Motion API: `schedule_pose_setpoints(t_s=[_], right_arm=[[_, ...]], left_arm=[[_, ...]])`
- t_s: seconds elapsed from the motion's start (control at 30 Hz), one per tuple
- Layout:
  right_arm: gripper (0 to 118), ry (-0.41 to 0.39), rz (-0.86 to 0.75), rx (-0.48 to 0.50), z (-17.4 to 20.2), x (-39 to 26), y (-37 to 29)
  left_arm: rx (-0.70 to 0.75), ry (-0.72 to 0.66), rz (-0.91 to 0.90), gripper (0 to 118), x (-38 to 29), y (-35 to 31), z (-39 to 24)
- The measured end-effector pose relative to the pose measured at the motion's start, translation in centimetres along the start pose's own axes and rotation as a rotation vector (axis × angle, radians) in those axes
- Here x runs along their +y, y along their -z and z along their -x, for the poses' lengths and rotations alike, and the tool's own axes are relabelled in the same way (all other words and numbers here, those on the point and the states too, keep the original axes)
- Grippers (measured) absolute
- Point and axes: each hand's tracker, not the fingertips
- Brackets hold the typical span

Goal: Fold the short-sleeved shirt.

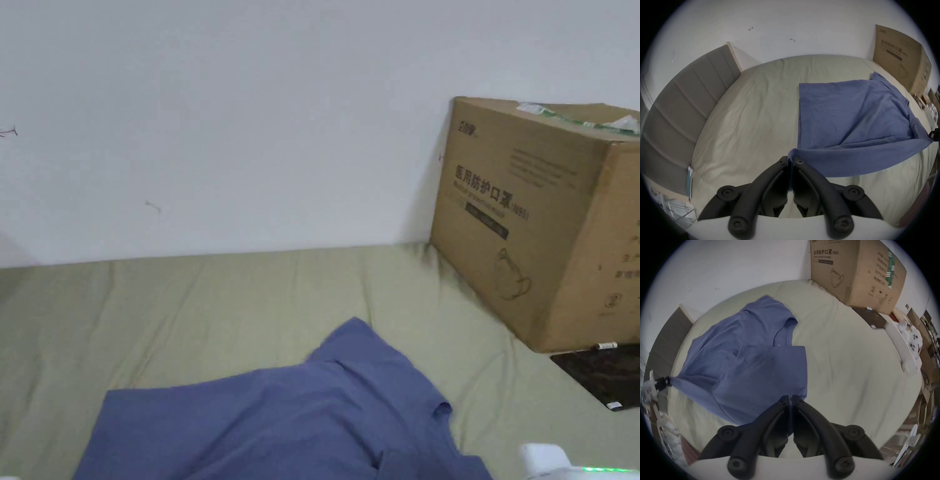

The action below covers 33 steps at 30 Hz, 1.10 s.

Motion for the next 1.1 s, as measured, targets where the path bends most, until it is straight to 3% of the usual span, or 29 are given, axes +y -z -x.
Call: schedule_pose_setpoints(t_s=[0.07,0.17,0.3,0.33,0.37,0.43,0.47,0.5,0.63,0.67,0.7,0.73,0.77,0.8,0.87,1.1], right_arm=[[2,-0.042,0.008,0.012,-0.2,-5.2,-2.6],[2,-0.011,0.054,0.035,-0.8,-11.5,-5.4],[3,0.001,0.050,0.032,-1.1,-14.8,-6.8],[12,0.004,0.021,0.034,-1.1,-14.8,-7.1],[32,0.019,-0.016,0.034,-1.0,-14.6,-7.4],[92,0.027,-0.065,0.007,-0.6,-13.5,-8.2],[92,0.016,-0.067,0.002,-0.3,-12.9,-8.5],[92,0.002,-0.085,0.011,0.1,-12.2,-9.1],[91,-0.043,-0.164,0.066,2.2,-9.3,-10.4],[89,-0.050,-0.182,0.088,2.9,-8.8,-10.5],[79,-0.051,-0.188,0.102,3.4,-8.3,-10.4],[46,-0.050,-0.185,0.104,4.1,-8.0,-10.0],[14,-0.048,-0.185,0.102,4.8,-7.9,-9.5],[2,-0.036,-0.182,0.111,5.4,-8.0,-8.9],[2,-0.029,-0.114,0.185,6.4,-8.2,-7.4],[2,-0.056,-0.072,0.168,7.9,-6.9,-3.7]], left_arm=[[0.013,-0.061,0.000,4,-3.9,-2.6,0.8],[-0.017,-0.124,0.048,4,-9.0,-5.5,2.0],[-0.052,-0.159,0.045,4,-13.2,-8.1,2.7],[-0.067,-0.168,0.068,12,-13.6,-8.3,2.8],[-0.089,-0.192,0.075,26,-13.9,-8.8,2.7],[-0.091,-0.259,0.049,78,-14.2,-9.5,2.9],[-0.102,-0.272,0.054,91,-13.9,-9.7,3.3],[-0.125,-0.300,0.057,96,-13.4,-10.3,3.3],[-0.171,-0.305,-0.007,91,-11.4,-12.2,2.8],[-0.182,-0.296,-0.017,87,-10.9,-12.5,2.4],[-0.189,-0.285,-0.032,73,-10.4,-12.8,1.9],[-0.199,-0.276,-0.041,38,-10.1,-12.7,1.3],[-0.199,-0.275,-0.040,10,-9.9,-12.6,0.5],[-0.199,-0.259,-0.038,3,-9.8,-12.2,-0.1],[-0.233,-0.200,0.031,1,-9.5,-10.9,-1.2],[-0.211,-0.200,0.059,0,-6.9,-7.3,-2.0]])
